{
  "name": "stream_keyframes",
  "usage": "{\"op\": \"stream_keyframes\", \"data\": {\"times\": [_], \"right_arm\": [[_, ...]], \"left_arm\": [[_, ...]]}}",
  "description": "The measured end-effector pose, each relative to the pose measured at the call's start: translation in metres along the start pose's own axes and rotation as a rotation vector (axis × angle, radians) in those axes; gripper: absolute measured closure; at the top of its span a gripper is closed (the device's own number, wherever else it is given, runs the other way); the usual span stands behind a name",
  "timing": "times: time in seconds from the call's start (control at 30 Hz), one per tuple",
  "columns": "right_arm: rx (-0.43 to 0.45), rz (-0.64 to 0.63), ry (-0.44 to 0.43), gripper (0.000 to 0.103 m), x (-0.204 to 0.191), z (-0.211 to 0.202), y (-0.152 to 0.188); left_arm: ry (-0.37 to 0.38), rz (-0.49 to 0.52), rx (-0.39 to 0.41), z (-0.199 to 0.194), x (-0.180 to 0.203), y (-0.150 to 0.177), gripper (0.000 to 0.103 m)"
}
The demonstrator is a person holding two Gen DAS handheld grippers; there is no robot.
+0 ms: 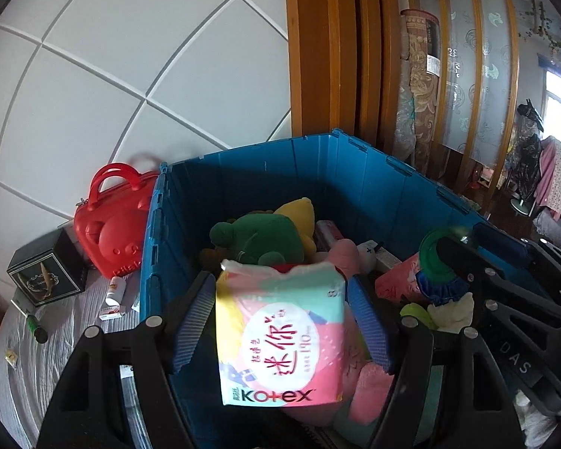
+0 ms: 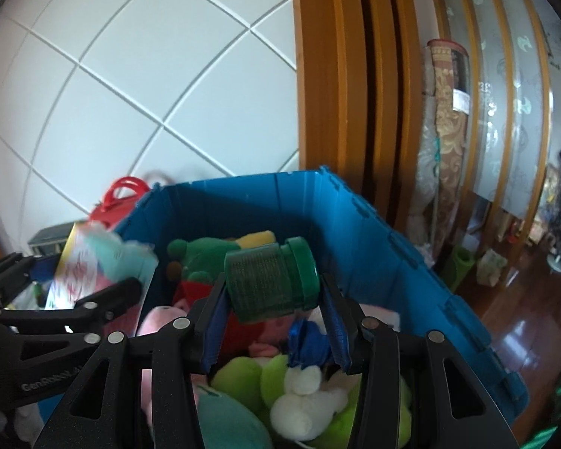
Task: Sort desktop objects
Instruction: 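Open both grippers to drop the pack and jar into the bin, then move both grippers back over the table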
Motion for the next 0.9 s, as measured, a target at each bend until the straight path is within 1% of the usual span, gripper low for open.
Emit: {"op": "stream_keyframes", "data": {"times": [0.13, 0.3, 0.53, 0.57, 0.63, 0.67, 0.7, 0.77, 0.83, 0.9], "right_arm": [[-0.002, -0.011, 0.001, 0.06, 0.0, 0.0, 0.001], [-0.002, -0.012, 0.015, 0.06, 0.001, 0.003, 0.0], [-0.01, -0.002, 0.019, 0.059, 0.002, 0.006, -0.001], [-0.006, 0.004, 0.021, 0.056, 0.002, 0.005, -0.001], [0.003, 0.019, 0.025, 0.047, 0.005, 0.003, -0.001], [0.006, 0.027, 0.023, 0.035, 0.006, 0.003, -0.002], [0.012, 0.036, 0.03, 0.026, 0.008, 0.002, -0.003], [0.019, 0.047, 0.052, 0.021, 0.01, 0.001, -0.004], [0.026, 0.043, 0.053, 0.018, 0.009, 0.001, -0.004], [0.034, 0.049, 0.055, 0.011, 0.01, -0.001, -0.005]], "left_arm": [[0.004, -0.028, 0.003, -0.001, -0.005, 0.0, 0.026], [0.013, -0.019, -0.002, 0.0, -0.003, 0.0, 0.026], [0.02, -0.033, -0.005, 0.002, -0.004, 0.0, 0.025], [0.02, -0.033, -0.005, 0.002, -0.004, 0.0, 0.025], [0.022, -0.038, -0.005, 0.002, -0.004, 0.0, 0.025], [0.024, -0.042, -0.002, 0.001, -0.005, 0.0, 0.025], [0.028, -0.045, 0.002, 0.0, -0.006, 0.001, 0.025], [0.042, -0.05, 0.024, -0.006, -0.007, 0.001, 0.025], [0.04, -0.043, 0.066, -0.02, -0.007, 0.004, 0.025], [0.045, -0.033, 0.11, -0.037, -0.007, 0.005, 0.025]]}}
Point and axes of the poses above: each gripper's, at about its wrist camera, not at the fingertips, and z roughly the way its jaws point, x to its right, y to its underside, the point moved 5 cm from there along z, roughly the way its jaws point, and after that the axes turned 11 degrees about y, right-handed, at the moved point
